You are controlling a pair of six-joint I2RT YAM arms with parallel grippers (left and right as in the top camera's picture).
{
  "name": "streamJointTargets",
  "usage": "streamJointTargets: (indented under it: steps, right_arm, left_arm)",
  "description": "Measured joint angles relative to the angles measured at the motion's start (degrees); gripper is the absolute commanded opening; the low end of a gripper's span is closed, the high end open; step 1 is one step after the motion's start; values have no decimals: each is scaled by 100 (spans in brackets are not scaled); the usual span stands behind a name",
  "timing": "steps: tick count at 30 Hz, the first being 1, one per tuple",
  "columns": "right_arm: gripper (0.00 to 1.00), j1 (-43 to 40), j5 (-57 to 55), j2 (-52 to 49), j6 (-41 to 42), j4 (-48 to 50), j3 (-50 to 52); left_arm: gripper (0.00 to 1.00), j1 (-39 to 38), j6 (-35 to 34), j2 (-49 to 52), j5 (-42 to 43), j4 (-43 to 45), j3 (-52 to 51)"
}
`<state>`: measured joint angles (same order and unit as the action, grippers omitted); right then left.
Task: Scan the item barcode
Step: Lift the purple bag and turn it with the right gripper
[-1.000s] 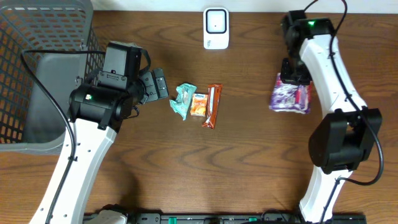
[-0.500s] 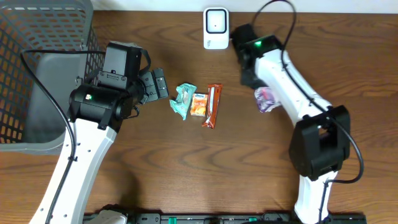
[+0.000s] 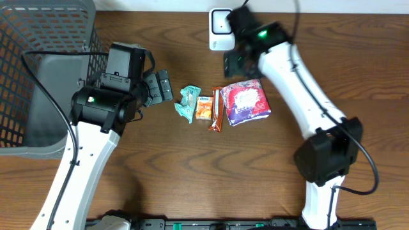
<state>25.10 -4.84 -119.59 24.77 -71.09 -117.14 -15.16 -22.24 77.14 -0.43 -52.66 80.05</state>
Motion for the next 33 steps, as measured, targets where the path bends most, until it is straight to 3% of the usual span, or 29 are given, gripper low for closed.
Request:
streamJointTargets:
  steps: [3, 9, 14, 22, 23, 25, 28, 33]
  right_arm:
    - [94, -446, 85, 22, -417, -387, -487]
    - [89, -1357, 728, 28, -1268, -452, -120]
    - [91, -1827, 2253, 15, -2229, 426, 1091]
    - [92, -1864, 3123, 2, -2599, 1864, 2824]
    - [80, -1862, 3187, 2, -2608, 1952, 2949]
    - [38, -1847, 3362, 0, -2632, 2181, 3305]
    - [1, -1838, 3563, 0, -2682, 2413, 3567]
    - [1, -1867, 3906, 31, -2680, 2378, 3499]
  left_arm:
    - [98, 0, 0, 0, 0, 0, 0]
    - [98, 0, 0, 0, 0, 0, 0]
    - [98, 0, 0, 0, 0, 0, 0]
    - [97, 0, 0, 0, 0, 0, 0]
    - [98, 0, 0, 0, 0, 0, 0]
    - [98, 0, 0, 0, 0, 0, 0]
    - [98, 0, 0, 0, -2, 0, 0]
    - [98, 0, 0, 0, 0, 0, 0]
